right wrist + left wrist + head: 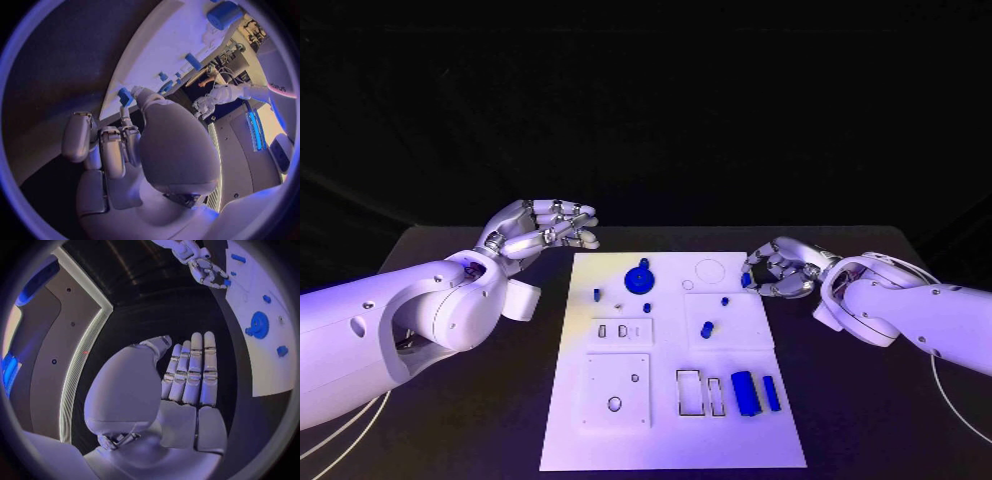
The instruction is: Assemble the parts on the task board
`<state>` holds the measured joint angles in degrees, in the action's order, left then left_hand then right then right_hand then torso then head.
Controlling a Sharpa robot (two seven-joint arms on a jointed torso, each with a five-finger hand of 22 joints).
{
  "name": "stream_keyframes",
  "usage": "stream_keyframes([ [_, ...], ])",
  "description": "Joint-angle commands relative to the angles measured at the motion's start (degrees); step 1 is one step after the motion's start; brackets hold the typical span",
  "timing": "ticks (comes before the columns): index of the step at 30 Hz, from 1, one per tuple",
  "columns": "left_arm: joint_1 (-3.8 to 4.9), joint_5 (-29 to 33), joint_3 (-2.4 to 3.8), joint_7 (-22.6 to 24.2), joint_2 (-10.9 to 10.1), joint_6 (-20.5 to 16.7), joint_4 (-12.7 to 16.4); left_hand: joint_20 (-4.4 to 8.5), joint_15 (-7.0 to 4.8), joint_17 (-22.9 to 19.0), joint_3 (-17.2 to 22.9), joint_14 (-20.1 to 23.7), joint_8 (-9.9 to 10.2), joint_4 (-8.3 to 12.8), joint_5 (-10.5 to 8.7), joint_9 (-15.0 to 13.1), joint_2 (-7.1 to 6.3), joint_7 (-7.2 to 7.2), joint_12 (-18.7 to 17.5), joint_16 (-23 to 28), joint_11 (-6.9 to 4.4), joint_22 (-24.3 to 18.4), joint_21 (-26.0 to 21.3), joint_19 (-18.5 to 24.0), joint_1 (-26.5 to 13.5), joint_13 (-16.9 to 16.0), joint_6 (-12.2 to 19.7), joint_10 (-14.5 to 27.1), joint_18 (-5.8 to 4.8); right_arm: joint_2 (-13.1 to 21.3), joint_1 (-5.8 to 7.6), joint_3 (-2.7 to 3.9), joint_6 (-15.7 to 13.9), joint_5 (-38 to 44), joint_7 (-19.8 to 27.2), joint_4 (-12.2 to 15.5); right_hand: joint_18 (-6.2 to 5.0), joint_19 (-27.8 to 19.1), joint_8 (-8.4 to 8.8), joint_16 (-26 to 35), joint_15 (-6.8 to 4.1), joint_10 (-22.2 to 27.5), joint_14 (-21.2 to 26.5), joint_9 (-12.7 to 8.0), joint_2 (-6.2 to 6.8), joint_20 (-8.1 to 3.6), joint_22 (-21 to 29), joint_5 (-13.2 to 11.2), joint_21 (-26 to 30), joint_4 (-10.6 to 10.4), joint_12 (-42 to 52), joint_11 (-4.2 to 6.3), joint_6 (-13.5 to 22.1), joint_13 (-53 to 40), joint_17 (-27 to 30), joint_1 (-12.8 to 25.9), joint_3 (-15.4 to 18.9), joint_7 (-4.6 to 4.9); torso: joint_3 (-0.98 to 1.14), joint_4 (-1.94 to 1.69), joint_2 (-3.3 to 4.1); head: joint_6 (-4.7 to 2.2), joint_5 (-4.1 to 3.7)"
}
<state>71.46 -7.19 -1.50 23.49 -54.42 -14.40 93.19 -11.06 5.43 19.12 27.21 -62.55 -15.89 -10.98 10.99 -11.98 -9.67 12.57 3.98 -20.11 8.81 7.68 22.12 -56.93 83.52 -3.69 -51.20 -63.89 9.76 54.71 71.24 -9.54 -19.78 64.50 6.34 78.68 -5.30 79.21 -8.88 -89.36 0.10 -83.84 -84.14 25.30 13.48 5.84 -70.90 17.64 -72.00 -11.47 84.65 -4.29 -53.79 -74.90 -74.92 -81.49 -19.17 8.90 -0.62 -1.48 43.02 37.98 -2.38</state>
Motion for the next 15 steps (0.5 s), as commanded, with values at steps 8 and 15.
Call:
stream_keyframes([
  [8,0.02,-0.1,0.03,0.5,0.0,1.0,0.2,0.09,0.09,0.1,-0.1,0.3,0.3,0.3,-0.21,-0.1,-0.21,0.11,-0.3,0.4,0.20,0.1,0.3,0.4,-0.4,-0.1,0.3,0.3,0.55,-0.6,-0.05,0.00,-0.1,0.4,-1.6,-0.5,0.53,0.7,-0.59,-0.3,-0.32,-1.5,-5.6,0.2,-1.01,-0.05,-0.4,0.1,-0.5,0.0,0.6,0.44,-1.2,-9.3,-13.8,0.1,-1.0,-0.30,-0.01,0.05,-0.02,0.21,0.32],
  [15,0.02,-0.1,0.03,0.4,0.0,1.0,0.2,0.09,0.10,0.2,0.0,0.3,0.4,0.4,-0.23,-0.1,-0.20,0.14,-0.3,0.4,0.22,0.1,0.4,0.5,-0.5,-0.1,0.3,0.3,0.55,-0.9,-0.05,0.00,-0.1,0.6,-1.9,-0.7,0.56,0.8,-1.00,-0.3,-0.54,-1.7,-5.6,0.4,-1.28,-0.24,-0.6,0.1,-0.6,0.0,0.7,0.71,-2.0,-9.5,-13.9,0.1,-1.5,-0.60,-0.01,0.06,0.00,0.30,0.30],
])
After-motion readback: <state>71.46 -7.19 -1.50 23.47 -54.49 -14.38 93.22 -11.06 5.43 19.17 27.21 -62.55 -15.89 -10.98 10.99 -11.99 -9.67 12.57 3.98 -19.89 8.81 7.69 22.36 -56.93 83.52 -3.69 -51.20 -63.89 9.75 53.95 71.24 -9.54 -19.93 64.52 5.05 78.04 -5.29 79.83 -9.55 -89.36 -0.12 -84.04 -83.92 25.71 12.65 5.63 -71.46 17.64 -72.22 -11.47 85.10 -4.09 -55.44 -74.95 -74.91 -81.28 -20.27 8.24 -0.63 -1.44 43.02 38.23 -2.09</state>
